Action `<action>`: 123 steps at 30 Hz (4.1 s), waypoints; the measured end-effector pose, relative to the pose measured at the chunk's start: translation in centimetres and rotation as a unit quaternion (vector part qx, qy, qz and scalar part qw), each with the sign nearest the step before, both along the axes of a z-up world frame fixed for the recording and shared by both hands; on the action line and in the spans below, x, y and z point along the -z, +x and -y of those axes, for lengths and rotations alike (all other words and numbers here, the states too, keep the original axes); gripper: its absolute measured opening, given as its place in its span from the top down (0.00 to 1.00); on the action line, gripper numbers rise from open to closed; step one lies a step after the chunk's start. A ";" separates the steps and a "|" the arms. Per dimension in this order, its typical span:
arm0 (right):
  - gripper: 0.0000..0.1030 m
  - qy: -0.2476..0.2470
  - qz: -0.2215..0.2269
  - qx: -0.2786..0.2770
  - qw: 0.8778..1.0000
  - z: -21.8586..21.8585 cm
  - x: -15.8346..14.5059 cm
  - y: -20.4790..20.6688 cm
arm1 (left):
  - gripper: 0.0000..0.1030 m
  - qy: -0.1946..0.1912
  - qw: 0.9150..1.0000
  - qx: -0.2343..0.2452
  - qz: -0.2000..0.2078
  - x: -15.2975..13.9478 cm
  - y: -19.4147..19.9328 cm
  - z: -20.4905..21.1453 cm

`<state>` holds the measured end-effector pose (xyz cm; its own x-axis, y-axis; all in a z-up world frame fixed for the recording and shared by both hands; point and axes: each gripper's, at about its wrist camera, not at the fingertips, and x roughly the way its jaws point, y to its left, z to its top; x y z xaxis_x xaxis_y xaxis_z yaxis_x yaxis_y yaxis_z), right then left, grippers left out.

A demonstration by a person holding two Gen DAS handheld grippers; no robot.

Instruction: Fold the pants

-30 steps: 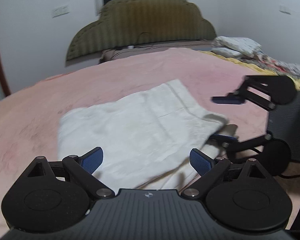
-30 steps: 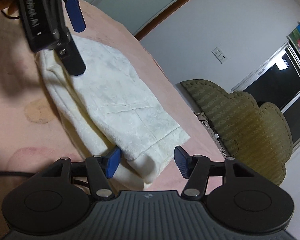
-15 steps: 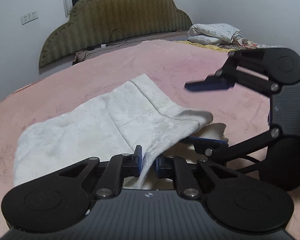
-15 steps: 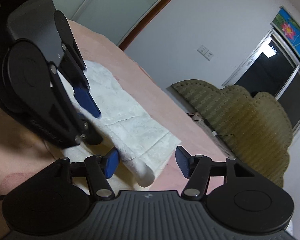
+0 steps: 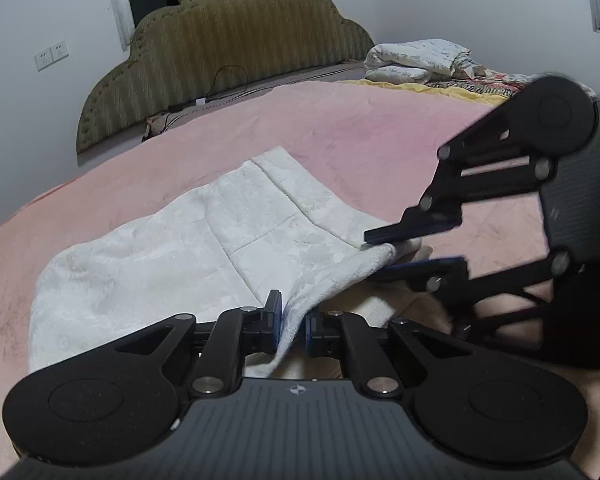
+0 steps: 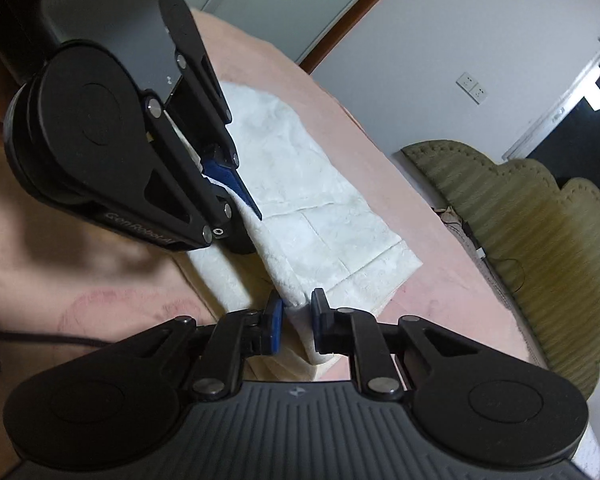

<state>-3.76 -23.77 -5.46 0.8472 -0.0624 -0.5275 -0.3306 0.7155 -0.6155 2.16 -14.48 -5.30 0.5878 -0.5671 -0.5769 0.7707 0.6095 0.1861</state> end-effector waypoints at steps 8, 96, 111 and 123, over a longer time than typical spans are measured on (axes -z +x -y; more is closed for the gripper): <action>0.85 0.241 0.036 0.063 0.968 6.2 -6.8 0.7 | 0.80 -0.013 1.000 0.001 -0.005 0.2 -0.5 0.1; 0.79 0.628 -0.142 0.058 0.763 15.6 1.1 12.3 | 0.83 -0.174 0.961 -0.156 -0.149 -0.6 13.0 -14.9; 0.80 0.576 -0.097 0.000 0.812 11.9 -5.4 22.6 | 0.85 -0.140 0.968 -0.209 -0.019 -5.8 20.1 -15.4; 0.64 0.532 -0.141 0.101 0.829 11.0 -0.2 31.1 | 0.61 -0.089 0.957 -0.274 -0.042 -1.9 26.5 -15.2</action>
<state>27.37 -34.76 -5.29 0.7099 0.4396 -0.5503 -0.1615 0.8621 0.4803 28.67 0.72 -3.44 0.7814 -0.2805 -0.5574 0.3336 0.9427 -0.0066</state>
